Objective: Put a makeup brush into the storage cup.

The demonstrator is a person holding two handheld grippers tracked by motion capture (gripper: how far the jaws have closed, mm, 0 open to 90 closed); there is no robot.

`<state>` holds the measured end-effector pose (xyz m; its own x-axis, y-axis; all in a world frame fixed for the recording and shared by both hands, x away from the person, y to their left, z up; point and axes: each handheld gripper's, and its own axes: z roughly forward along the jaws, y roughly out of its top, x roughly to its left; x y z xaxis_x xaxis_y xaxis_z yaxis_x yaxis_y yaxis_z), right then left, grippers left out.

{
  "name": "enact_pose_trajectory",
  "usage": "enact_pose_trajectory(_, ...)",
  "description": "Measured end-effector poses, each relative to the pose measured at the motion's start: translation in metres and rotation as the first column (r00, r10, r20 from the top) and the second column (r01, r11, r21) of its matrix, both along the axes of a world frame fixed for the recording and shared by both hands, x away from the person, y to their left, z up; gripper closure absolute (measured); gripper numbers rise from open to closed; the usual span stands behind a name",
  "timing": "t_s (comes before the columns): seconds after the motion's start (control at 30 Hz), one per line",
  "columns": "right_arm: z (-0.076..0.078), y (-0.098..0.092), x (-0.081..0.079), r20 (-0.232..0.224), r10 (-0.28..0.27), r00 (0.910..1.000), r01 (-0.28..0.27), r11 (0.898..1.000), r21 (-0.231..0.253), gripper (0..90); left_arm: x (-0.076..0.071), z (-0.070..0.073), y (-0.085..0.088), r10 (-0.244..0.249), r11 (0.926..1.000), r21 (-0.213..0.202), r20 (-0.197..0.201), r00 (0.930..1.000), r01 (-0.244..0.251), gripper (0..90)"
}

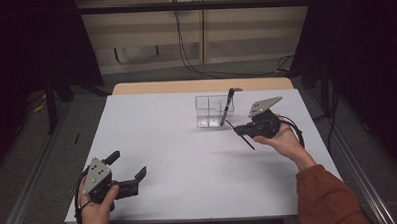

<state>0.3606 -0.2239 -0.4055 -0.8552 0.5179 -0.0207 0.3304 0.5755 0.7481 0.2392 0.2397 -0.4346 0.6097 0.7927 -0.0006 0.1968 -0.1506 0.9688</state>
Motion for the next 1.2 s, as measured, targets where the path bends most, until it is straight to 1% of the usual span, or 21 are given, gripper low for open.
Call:
enact_pose_trajectory(0.03,0.0,0.0,-0.001,0.012,0.003,0.9999,-0.003,1.0,0.002,86.4,0.0,0.0,0.0,0.0,1.0,0.0,0.0,1.0,0.0,1.3)
enact_pose_trajectory(0.17,0.001,-0.001,-0.003,0.034,0.0,0.9994,-0.001,1.0,0.029,86.4,0.0,0.0,0.0,0.001,1.0,0.001,-0.001,1.0,-0.001,1.3)
enact_pose_trajectory(0.33,0.0,-0.004,-0.004,0.055,-0.023,0.9982,0.018,0.996,0.087,86.4,0.0,0.0,0.0,0.002,1.0,0.0,0.001,1.0,-0.002,1.3)
enact_pose_trajectory(0.47,-0.002,-0.006,-0.003,0.055,-0.031,0.998,0.024,0.99,0.139,86.4,0.0,0.0,0.0,0.002,1.0,0.001,0.001,1.0,-0.002,1.3)
enact_pose_trajectory(0.53,-0.003,-0.007,-0.002,0.053,-0.035,0.998,0.027,0.988,0.152,86.4,-0.001,0.0,0.0,0.004,1.0,0.001,0.001,1.0,-0.004,1.3)
enact_pose_trajectory(0.6,-0.003,-0.008,-0.002,0.065,-0.05,0.9966,0.04,0.988,0.151,86.4,-0.001,0.0,0.0,0.004,1.0,0.002,0.001,1.0,-0.004,1.3)
enact_pose_trajectory(0.67,-0.004,-0.011,-0.001,0.066,-0.056,0.9962,0.045,0.986,0.163,86.4,-0.001,0.0,0.001,0.005,1.0,0.004,0.0,1.0,-0.005,1.3)
enact_pose_trajectory(0.77,-0.004,-0.014,-0.001,0.065,-0.064,0.9958,0.051,0.98,0.192,86.4,0.0,0.0,0.001,0.004,1.0,0.004,-0.001,1.0,-0.004,1.3)
enact_pose_trajectory(0.87,-0.004,-0.017,-0.001,0.061,-0.067,0.9959,0.049,0.966,0.253,86.4,-0.001,0.0,0.0,0.004,1.0,0.002,0.0,1.0,-0.004,1.3)
enact_pose_trajectory(0.93,-0.004,-0.018,-0.001,0.063,-0.075,0.9951,0.055,0.96,0.276,86.4,-0.001,0.0,0.0,0.005,1.0,0.0,-0.002,1.0,-0.005,1.3)
enact_pose_trajectory(0.97,-0.003,-0.018,-0.001,0.067,-0.076,0.9948,0.054,0.958,0.281,86.4,0.0,0.0,0.0,0.003,1.0,0.002,-0.001,1.0,-0.003,1.3)
enact_pose_trajectory(1.0,-0.003,-0.018,-0.001,0.066,-0.076,0.9949,0.053,0.953,0.297,86.4,0.0,0.0,0.0,0.005,1.0,0.001,-0.002,1.0,-0.005,1.3)
enact_pose_trajectory(1.1,0.0,-0.018,-0.002,0.077,-0.084,0.9935,0.054,0.944,0.326,86.4,-0.001,0.0,0.0,0.005,1.0,0.0,-0.002,1.0,-0.005,1.3)
enact_pose_trajectory(1.2,0.003,-0.017,-0.003,0.089,-0.093,0.9917,0.057,0.937,0.344,86.4,0.0,0.0,0.0,0.002,1.0,0.0,-0.001,1.0,-0.002,1.3)
